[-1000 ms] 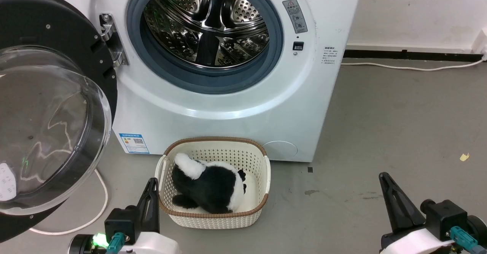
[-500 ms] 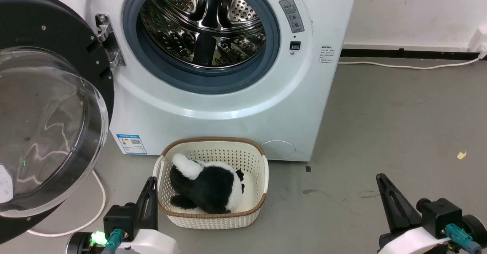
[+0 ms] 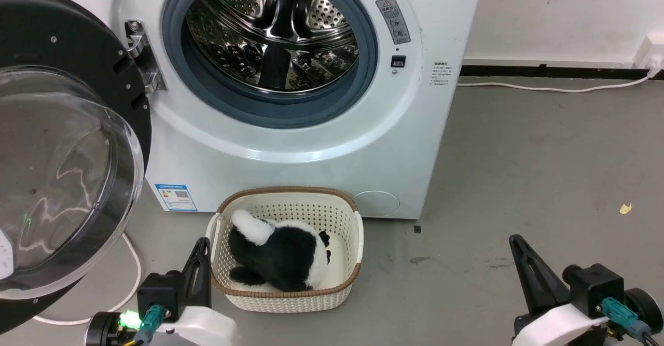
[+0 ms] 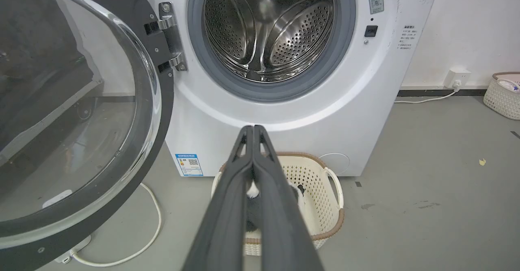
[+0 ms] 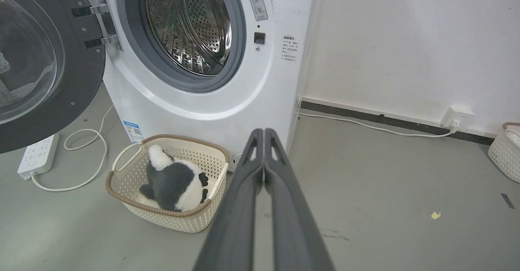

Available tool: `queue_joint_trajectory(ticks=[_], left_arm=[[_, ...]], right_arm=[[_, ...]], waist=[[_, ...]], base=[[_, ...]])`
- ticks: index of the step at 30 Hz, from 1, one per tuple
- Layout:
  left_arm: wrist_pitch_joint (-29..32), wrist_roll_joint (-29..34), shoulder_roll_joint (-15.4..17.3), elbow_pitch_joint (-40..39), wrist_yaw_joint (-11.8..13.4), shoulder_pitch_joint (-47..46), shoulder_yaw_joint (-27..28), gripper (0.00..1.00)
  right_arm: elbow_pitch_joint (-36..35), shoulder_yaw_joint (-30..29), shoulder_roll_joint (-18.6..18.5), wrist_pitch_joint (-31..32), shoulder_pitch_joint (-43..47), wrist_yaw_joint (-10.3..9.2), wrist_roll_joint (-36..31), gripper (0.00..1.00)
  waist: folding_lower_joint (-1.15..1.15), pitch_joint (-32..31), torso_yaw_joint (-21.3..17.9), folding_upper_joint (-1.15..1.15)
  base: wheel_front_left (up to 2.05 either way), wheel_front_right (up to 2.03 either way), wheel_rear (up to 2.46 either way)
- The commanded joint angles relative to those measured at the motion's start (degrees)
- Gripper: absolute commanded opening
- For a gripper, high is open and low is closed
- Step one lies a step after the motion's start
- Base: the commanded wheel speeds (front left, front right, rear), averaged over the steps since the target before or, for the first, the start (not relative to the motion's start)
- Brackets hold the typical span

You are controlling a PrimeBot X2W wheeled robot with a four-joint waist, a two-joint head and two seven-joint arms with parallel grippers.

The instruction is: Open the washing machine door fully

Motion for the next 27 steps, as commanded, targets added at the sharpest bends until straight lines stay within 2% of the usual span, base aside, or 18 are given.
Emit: queue_joint_trajectory(ticks=[1,27], left_arm=[[0.2,0.5,0.0,-0.2,-0.3,-0.8,0.2,0.00],[2.2,1.1,0.0,-0.5,-1.2,-1.4,1.2,0.00]], right_arm=[[0.2,0.2,0.2,0.1,-1.0,0.04,-0.4,0.00],[0.5,0.6,0.3,2.1,-1.8,0.05,-0.9,0.00]], waist=[[0.00,0.0,0.0,0.00],[0.00,0.1,-0.7,0.00]], base=[[0.00,0.00,0.00],[0.00,0.00,0.00]])
